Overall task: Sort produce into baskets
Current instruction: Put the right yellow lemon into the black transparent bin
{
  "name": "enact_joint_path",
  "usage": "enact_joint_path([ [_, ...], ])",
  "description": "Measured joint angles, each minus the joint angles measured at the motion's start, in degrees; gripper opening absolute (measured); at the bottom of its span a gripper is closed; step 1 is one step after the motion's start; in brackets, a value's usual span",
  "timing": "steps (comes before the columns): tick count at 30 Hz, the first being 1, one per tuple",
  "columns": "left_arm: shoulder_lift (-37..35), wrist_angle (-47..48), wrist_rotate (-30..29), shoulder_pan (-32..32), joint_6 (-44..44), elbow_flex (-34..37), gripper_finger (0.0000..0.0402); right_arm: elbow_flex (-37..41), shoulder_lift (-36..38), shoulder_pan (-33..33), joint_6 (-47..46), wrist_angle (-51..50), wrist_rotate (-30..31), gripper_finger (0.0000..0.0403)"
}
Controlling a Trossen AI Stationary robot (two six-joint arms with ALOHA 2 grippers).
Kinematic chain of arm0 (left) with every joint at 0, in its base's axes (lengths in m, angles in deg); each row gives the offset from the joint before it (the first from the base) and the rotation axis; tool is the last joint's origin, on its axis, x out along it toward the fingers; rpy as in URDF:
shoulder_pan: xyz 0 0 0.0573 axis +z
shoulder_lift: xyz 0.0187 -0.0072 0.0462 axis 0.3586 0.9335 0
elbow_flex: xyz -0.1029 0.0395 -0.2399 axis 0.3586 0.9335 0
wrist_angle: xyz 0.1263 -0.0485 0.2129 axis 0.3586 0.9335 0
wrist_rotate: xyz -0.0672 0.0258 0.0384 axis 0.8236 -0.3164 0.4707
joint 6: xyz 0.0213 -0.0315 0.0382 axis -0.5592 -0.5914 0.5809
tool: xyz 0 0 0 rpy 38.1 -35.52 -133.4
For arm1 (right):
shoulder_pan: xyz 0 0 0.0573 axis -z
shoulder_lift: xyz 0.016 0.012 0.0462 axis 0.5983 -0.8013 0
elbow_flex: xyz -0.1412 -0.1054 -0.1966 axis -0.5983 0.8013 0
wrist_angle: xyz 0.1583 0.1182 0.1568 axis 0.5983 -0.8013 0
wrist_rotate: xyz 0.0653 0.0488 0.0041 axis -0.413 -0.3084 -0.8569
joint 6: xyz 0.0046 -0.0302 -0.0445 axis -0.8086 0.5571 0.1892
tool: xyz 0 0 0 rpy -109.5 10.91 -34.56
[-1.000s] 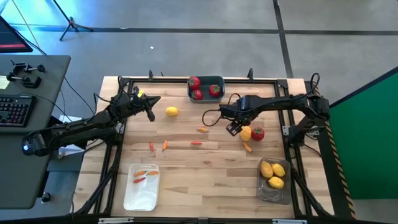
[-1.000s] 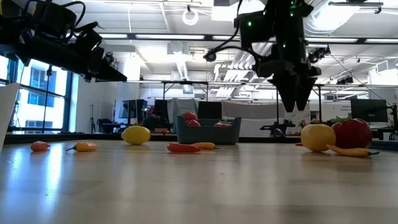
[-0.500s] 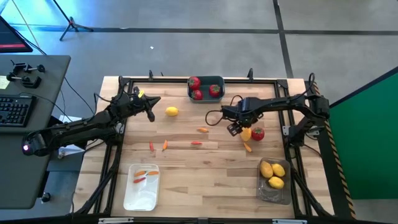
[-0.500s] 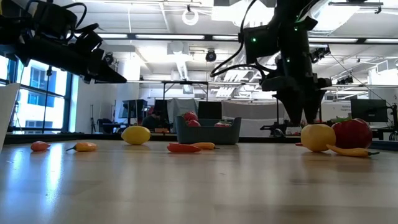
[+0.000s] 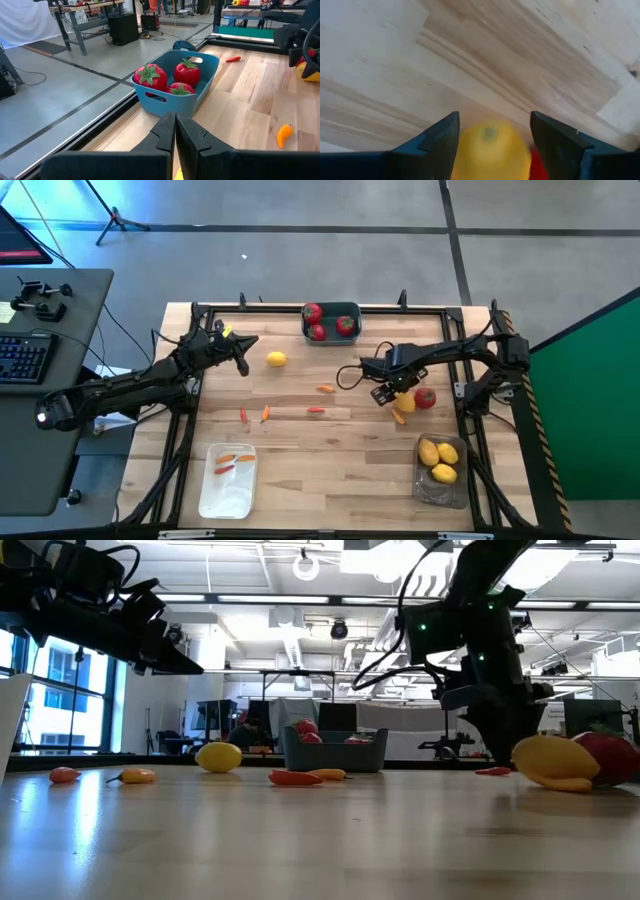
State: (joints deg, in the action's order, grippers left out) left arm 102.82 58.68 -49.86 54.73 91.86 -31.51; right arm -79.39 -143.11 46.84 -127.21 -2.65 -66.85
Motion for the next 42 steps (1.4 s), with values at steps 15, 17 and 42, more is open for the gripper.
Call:
enact_joint_path([
  [15,0.0,0.2,0.0,0.0,0.0,0.0,0.0,-10.2,0.0,-1.1,11.2,-1.4,1.8,0.0012],
  [17,0.0,0.7,0.0,0.0,0.0,0.0,0.0,-12.6,0.0,-1.7,12.5,-2.3,1.8,0.0019],
  [42,0.0,1.9,0.0,0.0,0.0,0.0,0.0,-15.7,0.0,-11.7,14.4,-15.7,1.0,0.0289],
])
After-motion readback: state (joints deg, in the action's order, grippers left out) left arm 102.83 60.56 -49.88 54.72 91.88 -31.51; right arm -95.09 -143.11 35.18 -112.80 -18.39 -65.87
